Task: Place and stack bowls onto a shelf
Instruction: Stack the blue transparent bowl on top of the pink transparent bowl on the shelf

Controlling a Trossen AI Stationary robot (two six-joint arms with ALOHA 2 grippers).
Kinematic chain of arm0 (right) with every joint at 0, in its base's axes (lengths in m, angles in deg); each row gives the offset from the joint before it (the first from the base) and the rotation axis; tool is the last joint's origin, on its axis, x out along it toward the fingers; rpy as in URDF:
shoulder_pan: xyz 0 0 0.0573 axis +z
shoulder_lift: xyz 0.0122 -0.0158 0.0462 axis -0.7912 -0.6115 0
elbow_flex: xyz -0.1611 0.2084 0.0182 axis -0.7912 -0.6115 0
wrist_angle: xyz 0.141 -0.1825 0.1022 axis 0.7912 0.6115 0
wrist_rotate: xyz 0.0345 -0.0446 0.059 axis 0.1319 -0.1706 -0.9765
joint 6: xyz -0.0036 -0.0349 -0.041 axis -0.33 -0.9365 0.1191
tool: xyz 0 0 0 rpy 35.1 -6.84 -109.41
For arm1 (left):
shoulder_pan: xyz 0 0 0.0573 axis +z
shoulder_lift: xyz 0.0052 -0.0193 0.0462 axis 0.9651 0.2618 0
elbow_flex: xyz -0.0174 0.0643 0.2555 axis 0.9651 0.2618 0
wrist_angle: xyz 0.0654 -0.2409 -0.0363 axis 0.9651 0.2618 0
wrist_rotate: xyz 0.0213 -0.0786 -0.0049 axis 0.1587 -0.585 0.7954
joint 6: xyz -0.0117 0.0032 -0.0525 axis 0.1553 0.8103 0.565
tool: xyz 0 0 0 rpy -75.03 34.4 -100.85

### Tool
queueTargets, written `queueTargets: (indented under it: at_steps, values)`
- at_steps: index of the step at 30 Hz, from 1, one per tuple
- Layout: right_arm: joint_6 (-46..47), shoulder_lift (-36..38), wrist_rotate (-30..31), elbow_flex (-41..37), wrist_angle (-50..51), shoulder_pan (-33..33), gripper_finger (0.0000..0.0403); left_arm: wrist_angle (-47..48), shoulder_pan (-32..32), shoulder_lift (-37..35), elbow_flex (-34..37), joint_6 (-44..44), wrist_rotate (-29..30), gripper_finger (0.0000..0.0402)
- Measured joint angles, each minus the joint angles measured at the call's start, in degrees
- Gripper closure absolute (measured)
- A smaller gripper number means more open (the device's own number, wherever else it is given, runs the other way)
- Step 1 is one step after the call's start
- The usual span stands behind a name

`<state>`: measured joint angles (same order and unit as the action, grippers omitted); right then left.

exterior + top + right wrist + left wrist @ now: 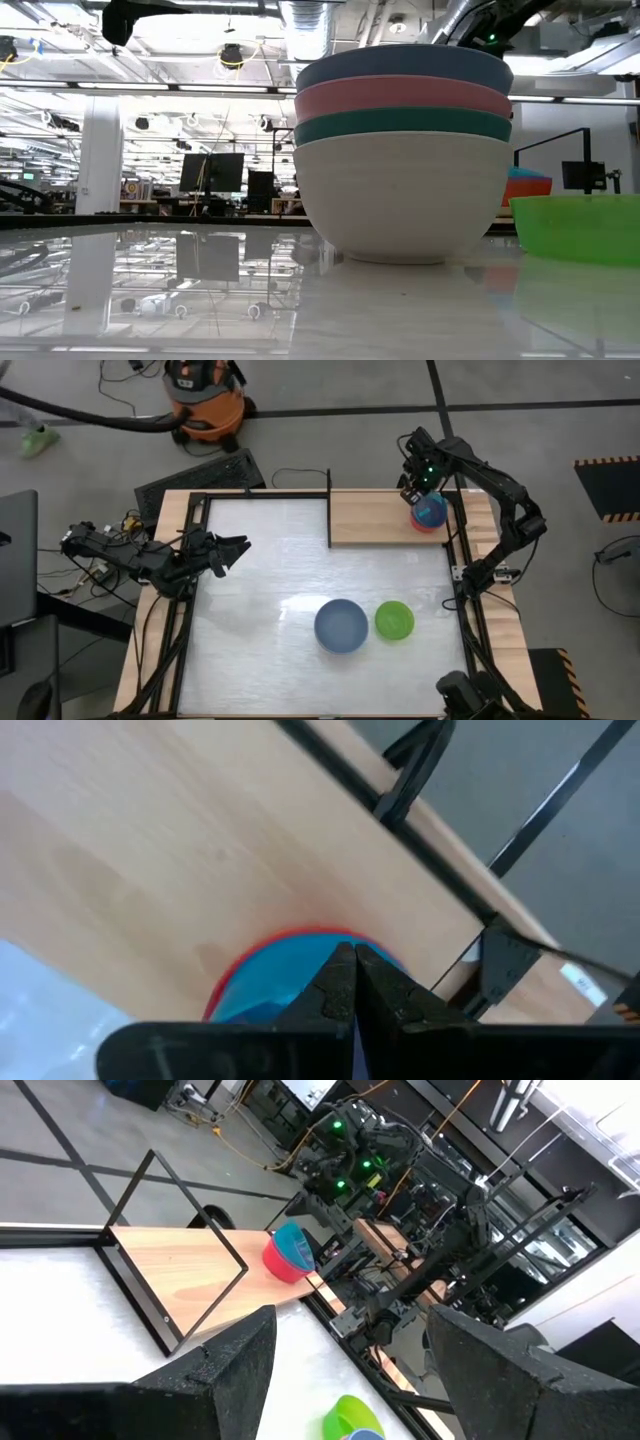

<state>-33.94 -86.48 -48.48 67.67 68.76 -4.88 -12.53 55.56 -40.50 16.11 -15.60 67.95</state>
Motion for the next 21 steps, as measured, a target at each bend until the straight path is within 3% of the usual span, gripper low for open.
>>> queueTargets:
  at_steps: [7,21]
  values:
    - [0.25,3.34,-0.40,-0.01,-1.26,2.68,0.0380,0.00,0.02,0.00,0.00,0.00,0.06,0.0157]
    - [2.29,0.77,-0.37,-1.00,4.08,3.07,0.0380,-0.01,0.02,0.00,0.00,0.09,0.18,0.0157]
